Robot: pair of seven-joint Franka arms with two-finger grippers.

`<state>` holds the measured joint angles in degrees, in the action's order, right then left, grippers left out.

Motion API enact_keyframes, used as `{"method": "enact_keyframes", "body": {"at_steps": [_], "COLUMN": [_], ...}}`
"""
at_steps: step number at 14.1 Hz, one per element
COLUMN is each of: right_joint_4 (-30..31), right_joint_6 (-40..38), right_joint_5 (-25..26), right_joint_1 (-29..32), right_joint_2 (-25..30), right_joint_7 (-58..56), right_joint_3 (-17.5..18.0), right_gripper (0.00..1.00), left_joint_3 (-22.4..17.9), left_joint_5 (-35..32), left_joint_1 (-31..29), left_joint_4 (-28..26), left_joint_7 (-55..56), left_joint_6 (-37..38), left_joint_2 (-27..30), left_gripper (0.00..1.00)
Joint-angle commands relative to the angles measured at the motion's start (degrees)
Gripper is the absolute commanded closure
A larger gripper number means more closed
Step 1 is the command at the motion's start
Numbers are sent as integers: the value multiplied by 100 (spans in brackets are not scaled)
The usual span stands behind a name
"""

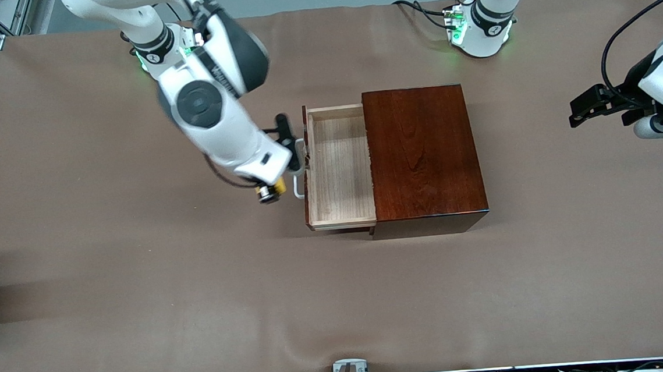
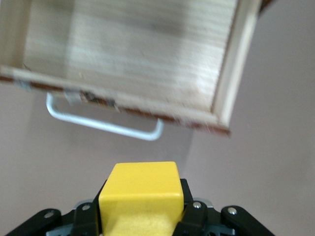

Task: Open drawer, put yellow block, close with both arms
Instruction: 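Carry the yellow cube over the open drawer with the right gripper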

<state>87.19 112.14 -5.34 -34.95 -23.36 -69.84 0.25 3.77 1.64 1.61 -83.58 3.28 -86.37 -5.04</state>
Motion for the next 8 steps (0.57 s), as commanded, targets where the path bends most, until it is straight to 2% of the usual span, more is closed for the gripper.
{"method": "enact_keyframes", "body": {"at_steps": [1, 6, 8], "right_joint_4": [-429, -510, -501], "right_joint_6": [-60, 106, 352], "right_joint_5": [59, 77, 147], "right_joint_1": [-300, -767, -995], "right_joint_2": [-361, -678, -731], "right_joint_7": [182, 638, 1277], "right_joint_3": [-51, -69, -78], "right_gripper": [100, 100, 100], "left_joint_3": [45, 28, 10], "left_joint_5": [3, -94, -59], "left_joint_1": [-38, -47, -108], "left_joint_4": [-141, -123, -115], "left_joint_7": [-3, 58, 120], "left_joint_6": [-107, -152, -187], "left_joint_2": [126, 126, 143], "left_gripper": [0, 0, 0]}}
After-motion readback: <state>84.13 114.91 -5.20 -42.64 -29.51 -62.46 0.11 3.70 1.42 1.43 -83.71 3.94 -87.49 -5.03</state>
